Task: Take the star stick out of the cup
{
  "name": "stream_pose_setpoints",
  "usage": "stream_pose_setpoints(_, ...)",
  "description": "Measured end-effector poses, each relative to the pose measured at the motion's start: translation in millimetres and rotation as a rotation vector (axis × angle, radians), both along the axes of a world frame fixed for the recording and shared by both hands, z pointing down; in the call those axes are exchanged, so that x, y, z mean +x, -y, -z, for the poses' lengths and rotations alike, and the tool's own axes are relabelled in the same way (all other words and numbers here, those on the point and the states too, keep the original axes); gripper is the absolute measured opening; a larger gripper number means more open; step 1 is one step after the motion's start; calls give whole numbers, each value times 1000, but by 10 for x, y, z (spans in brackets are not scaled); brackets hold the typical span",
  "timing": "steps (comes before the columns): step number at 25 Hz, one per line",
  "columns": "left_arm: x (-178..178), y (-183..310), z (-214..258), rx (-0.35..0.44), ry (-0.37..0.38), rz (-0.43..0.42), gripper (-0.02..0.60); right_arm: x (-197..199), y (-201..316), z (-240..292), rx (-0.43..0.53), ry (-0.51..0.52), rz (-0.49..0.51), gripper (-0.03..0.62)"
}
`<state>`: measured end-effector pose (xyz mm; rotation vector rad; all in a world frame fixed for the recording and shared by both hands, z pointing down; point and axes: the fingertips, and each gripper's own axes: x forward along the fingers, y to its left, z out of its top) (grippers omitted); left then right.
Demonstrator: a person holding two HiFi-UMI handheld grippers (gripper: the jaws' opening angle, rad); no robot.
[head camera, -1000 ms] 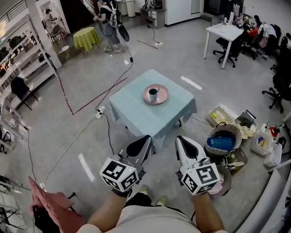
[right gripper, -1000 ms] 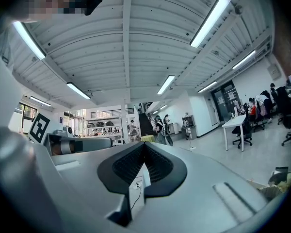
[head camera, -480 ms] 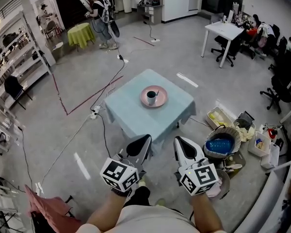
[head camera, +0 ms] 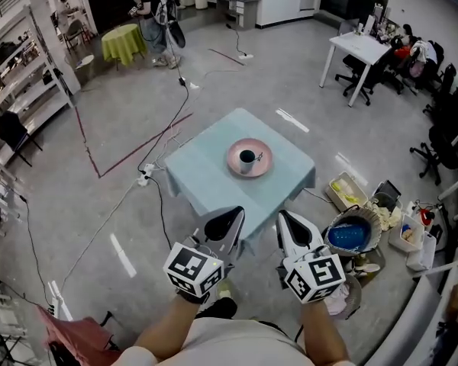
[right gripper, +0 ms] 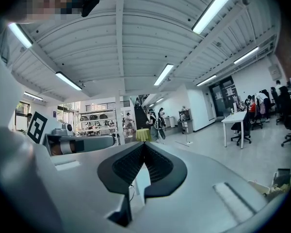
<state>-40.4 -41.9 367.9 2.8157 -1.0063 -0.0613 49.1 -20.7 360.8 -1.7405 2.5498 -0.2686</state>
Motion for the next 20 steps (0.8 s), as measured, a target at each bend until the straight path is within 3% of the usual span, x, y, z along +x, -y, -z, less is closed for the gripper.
stream_pose_setpoints(10,-264,763,-126,-32,-5,-42,6,-320,753,-141,-65,-6,-39,11)
stream_pose_setpoints(20,-79,1398,-498,-62,19,-23,5,-144,1450,-509,-123,6,-37,12)
